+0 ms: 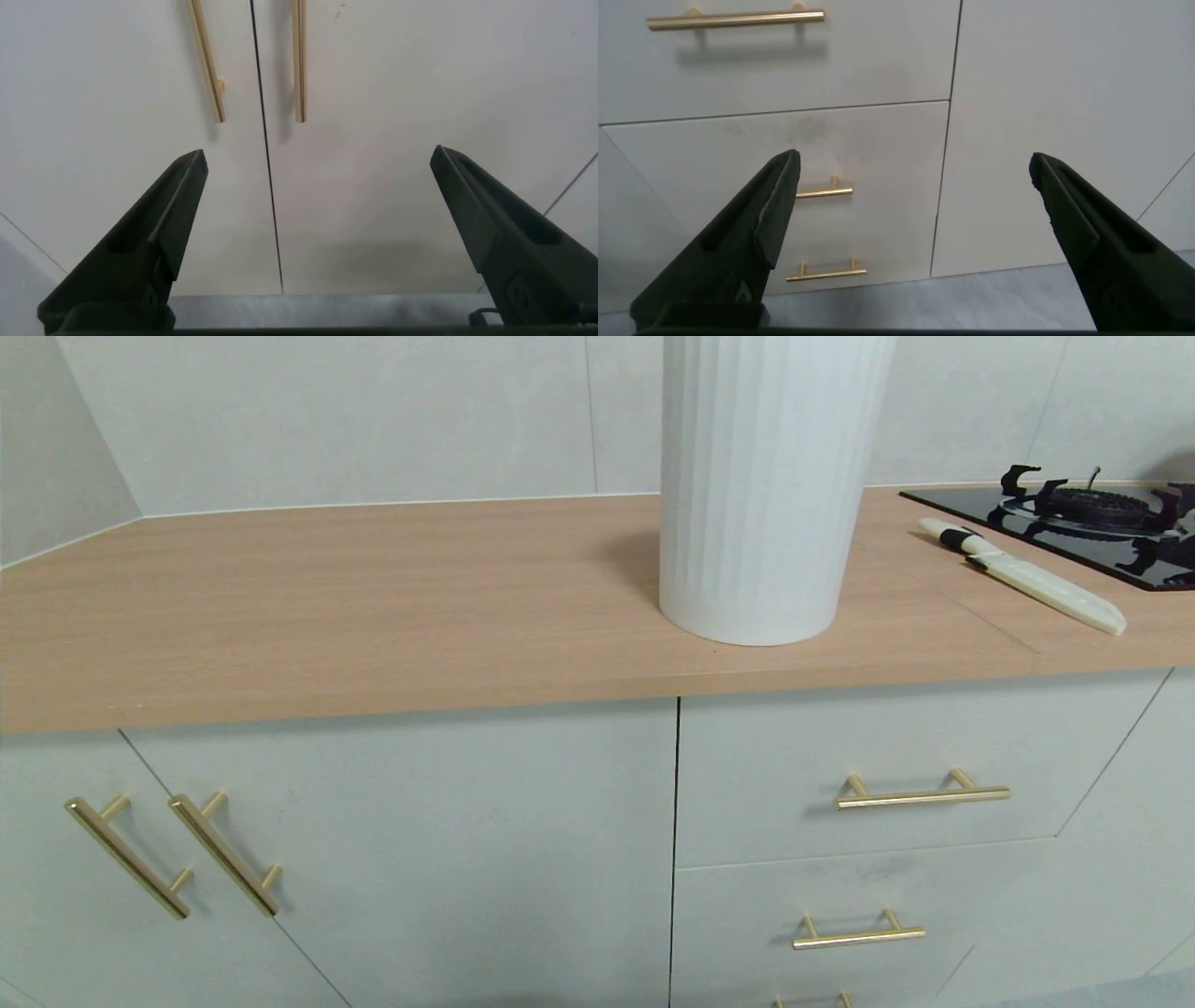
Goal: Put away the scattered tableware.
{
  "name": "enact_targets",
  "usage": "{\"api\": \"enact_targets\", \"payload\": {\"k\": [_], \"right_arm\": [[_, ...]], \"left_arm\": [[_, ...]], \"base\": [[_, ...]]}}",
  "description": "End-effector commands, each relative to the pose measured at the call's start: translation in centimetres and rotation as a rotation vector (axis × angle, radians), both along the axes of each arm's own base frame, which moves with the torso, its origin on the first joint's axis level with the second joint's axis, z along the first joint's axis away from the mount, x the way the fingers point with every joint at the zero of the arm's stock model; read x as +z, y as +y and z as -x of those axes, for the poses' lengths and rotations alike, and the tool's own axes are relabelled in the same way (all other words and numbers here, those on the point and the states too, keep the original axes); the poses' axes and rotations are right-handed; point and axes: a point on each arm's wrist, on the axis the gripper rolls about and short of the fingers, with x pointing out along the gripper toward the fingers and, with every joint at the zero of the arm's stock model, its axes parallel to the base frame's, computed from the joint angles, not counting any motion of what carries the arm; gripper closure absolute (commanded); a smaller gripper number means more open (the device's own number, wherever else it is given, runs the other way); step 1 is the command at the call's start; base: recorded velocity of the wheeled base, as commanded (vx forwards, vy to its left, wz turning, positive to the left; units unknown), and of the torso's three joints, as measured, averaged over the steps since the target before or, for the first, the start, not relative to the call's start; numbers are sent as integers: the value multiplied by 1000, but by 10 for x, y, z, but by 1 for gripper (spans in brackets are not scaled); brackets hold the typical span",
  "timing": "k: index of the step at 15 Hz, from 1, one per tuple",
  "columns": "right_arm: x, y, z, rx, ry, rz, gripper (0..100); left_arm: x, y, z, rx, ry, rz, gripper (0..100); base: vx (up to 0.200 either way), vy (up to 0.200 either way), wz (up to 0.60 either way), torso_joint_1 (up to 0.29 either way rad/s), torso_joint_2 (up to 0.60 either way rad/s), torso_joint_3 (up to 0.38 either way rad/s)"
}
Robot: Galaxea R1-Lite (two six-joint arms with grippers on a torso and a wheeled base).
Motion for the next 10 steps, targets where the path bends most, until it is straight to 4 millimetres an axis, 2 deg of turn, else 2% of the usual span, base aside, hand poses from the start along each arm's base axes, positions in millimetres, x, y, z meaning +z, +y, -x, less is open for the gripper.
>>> {"api": "enact_targets", "payload": {"k": [1, 4, 10], "right_arm": [[0, 0, 0, 0, 1, 1, 0], [0, 0, 0, 0, 1, 1, 0], [0, 0, 0, 0, 1, 1, 0]], "left_arm": [[0, 0, 0, 1, 0, 1, 0], [0, 0, 0, 0, 1, -1, 0], [0, 0, 0, 1, 0, -1, 0]], "base": [[0, 0, 0, 0, 0, 0], [0, 0, 0, 0, 0, 0], [0, -200, 0, 4, 3, 3]]}}
